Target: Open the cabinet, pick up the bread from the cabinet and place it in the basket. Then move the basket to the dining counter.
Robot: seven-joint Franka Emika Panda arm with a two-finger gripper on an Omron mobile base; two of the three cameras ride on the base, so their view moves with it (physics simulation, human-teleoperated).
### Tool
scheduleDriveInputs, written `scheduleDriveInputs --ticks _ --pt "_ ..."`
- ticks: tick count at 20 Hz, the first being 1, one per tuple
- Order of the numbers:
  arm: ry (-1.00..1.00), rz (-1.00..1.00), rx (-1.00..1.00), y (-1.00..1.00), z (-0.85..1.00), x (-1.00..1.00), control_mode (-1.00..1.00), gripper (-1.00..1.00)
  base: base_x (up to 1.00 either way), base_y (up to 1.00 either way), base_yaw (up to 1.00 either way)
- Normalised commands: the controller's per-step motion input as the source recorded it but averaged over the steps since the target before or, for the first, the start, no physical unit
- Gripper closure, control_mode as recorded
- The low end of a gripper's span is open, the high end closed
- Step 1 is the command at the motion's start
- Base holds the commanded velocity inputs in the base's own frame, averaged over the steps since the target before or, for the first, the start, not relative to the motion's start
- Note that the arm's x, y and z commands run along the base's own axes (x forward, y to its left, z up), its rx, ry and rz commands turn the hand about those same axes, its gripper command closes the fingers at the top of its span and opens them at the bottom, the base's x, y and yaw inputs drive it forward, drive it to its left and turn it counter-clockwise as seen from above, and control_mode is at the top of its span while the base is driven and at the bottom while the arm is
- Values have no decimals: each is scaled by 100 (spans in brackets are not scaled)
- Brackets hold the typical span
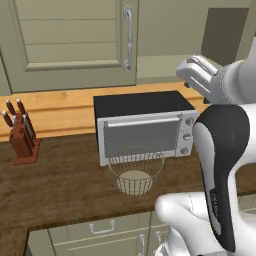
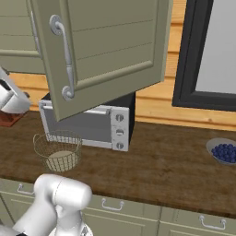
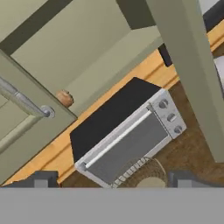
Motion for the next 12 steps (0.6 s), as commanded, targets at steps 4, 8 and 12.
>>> scheduleDriveInputs --ticks 4,8,12 --pt "-2 -42 1 32 -1 73 -100 -100 0 0 0" --pt "-29 -49 6 -1 -2 54 -100 -100 0 0 0" --pt "-40 -34 21 -34 -8 4 -100 -100 0 0 0"
